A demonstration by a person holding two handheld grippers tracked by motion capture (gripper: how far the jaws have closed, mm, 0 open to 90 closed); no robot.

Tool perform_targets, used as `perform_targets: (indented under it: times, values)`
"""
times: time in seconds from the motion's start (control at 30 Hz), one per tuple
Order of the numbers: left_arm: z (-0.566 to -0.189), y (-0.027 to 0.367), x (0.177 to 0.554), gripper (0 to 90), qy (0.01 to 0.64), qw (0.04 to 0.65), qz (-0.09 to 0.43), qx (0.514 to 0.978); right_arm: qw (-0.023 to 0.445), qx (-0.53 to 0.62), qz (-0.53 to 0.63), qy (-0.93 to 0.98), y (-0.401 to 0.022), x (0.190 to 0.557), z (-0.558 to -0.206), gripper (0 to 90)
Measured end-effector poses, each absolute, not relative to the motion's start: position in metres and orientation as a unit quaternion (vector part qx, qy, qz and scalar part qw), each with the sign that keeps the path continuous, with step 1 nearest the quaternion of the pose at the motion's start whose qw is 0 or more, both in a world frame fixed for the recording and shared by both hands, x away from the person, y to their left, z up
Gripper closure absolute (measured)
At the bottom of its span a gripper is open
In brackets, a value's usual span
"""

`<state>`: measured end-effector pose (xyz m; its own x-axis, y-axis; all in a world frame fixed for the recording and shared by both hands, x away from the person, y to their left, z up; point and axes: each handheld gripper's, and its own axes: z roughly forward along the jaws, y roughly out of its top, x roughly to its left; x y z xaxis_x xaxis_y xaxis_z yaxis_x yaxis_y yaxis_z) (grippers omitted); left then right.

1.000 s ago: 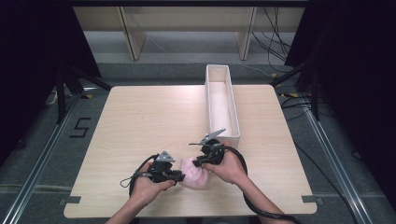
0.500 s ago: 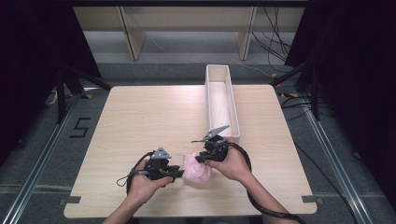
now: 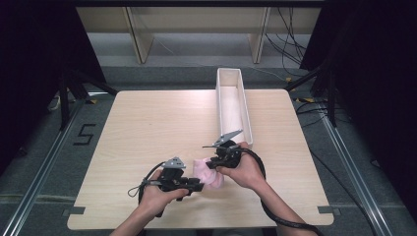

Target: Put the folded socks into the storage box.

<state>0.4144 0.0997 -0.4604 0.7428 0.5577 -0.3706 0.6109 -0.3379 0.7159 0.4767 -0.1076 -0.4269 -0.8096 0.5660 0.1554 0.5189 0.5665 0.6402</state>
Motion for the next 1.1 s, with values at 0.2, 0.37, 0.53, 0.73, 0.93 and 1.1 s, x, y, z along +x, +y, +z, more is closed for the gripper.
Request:
perform_targets:
  times: [0.2,0.37,0.53,0.73,0.93,1.1]
  values:
    - [-0.463,0.093,0.422,70.7,0.36,0.436,-0.022,0.825,0.04,0.315,0.344,0.884,-0.108,0.475,-0.423,78.0]
    - [-0.469,0.089,0.426,71.1,0.371,0.423,-0.014,0.826,0.035,0.32,0.345,0.882,-0.107,0.472,-0.42,78.0]
    - [-0.471,0.087,0.43,71.8,0.375,0.418,-0.006,0.827,0.04,0.302,0.359,0.882,-0.106,0.472,-0.417,78.0]
    - [-0.473,0.084,0.434,72.1,0.386,0.412,0.009,0.825,0.035,0.303,0.36,0.882,-0.105,0.468,-0.412,78.0]
    - [-0.471,0.084,0.436,72.5,0.39,0.41,0.023,0.824,0.038,0.299,0.367,0.88,-0.104,0.466,-0.411,77.9]
    - [-0.471,0.085,0.436,72.8,0.392,0.406,0.02,0.825,0.043,0.288,0.361,0.886,-0.105,0.465,-0.408,78.0]
